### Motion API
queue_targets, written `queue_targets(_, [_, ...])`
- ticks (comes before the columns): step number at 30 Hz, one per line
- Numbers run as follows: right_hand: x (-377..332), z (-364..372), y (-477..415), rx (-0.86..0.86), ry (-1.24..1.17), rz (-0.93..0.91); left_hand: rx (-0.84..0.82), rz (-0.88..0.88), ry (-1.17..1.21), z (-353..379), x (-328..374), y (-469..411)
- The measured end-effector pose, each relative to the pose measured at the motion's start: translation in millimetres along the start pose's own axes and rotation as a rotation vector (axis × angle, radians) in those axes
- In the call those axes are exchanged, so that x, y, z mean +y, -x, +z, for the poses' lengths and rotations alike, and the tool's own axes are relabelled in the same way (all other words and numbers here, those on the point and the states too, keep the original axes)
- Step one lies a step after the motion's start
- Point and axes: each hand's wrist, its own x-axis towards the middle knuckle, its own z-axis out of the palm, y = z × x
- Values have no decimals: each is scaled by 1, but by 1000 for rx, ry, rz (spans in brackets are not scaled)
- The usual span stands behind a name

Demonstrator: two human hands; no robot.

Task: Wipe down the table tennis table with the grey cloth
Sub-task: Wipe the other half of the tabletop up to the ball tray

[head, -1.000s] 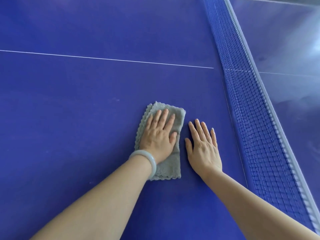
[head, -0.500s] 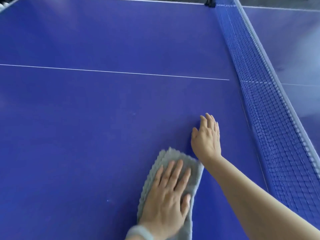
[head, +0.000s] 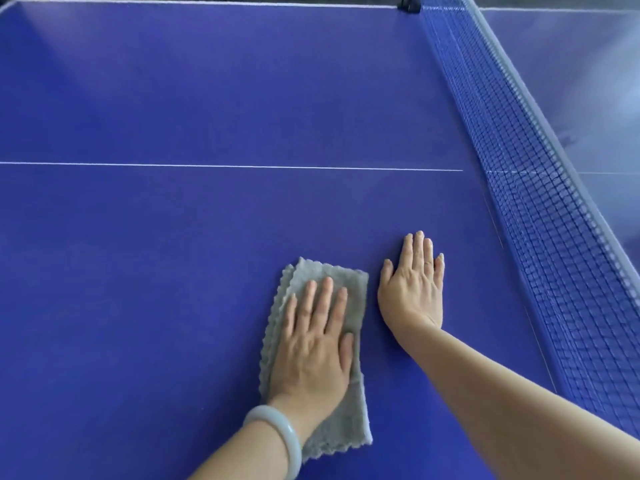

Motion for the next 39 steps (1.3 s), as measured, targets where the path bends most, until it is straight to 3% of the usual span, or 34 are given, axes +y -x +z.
queue_targets(2, [1,-2,-2,-10,-37,2,-37,142,-2,3,18,-11])
queue_targets(7, [2,-5,-2,4,-122,15,-70,302,-50,-2,-2,-103])
queue_targets(11, [3,-1,-1,16,-46,6,-49,-4,-75,-12,-71,-140])
queue_targets(14, [3,1,0,32,-12,11,50,-201,-36,-14,-95,-97])
queue_targets(22, [-9,-15,-12,-11,112,-3,8,-213,-34,-17,-83,-58])
queue_targets(28, [-25,-28,-66,-24,-154,132,0,-205,-7,-19,-81,-57])
queue_targets(33, [-34,-2,-65,46,-60,173,-31,-23,31,-18,-68,-77])
queue_targets(39, [-29,-1,-69,25,-96,184,-62,157,47,-9,-7,-192])
